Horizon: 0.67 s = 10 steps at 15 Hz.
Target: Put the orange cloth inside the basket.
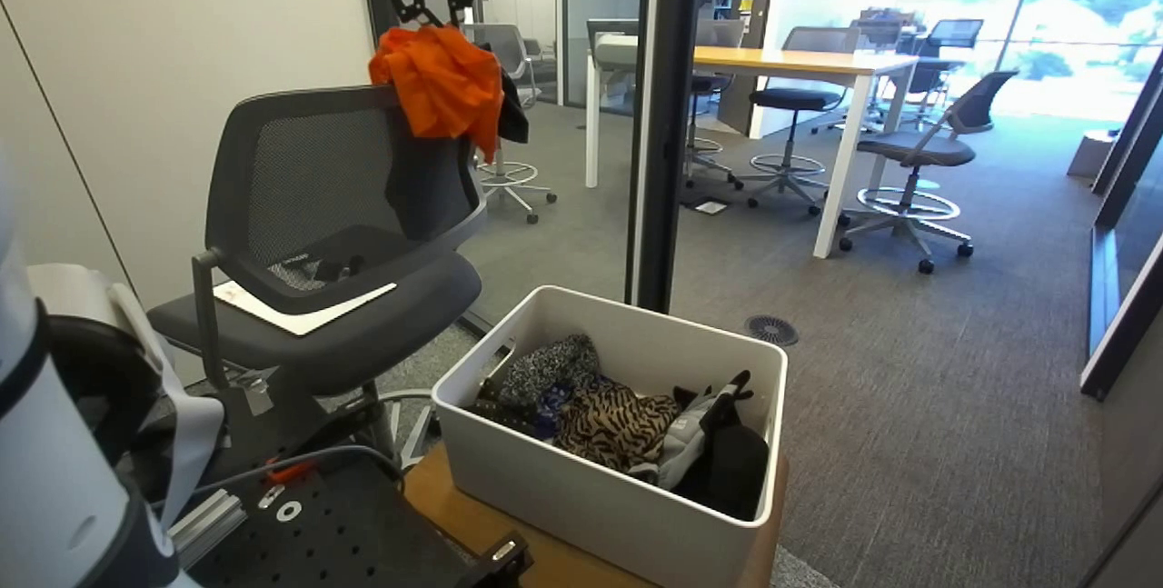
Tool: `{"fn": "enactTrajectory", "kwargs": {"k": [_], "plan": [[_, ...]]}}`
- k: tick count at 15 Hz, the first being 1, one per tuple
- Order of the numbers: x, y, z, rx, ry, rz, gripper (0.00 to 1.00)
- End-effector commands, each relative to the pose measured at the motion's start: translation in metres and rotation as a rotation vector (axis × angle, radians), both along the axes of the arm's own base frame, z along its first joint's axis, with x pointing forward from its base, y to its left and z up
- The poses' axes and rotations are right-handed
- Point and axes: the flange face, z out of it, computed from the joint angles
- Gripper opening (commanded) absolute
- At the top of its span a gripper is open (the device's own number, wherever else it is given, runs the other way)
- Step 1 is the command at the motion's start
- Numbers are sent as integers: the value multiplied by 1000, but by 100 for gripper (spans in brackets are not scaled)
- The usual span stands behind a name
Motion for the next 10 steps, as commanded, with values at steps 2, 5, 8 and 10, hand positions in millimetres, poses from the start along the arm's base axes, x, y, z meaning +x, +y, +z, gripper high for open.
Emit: {"fn": "enactTrajectory", "kwargs": {"k": [2,5,8,10], "plan": [[22,-75,63,81,-61,-131,8],[28,-126,70,131,-72,-200,8],[36,-166,53,166,-41,-250,8],[44,-188,30,191,-2,-269,8]]}}
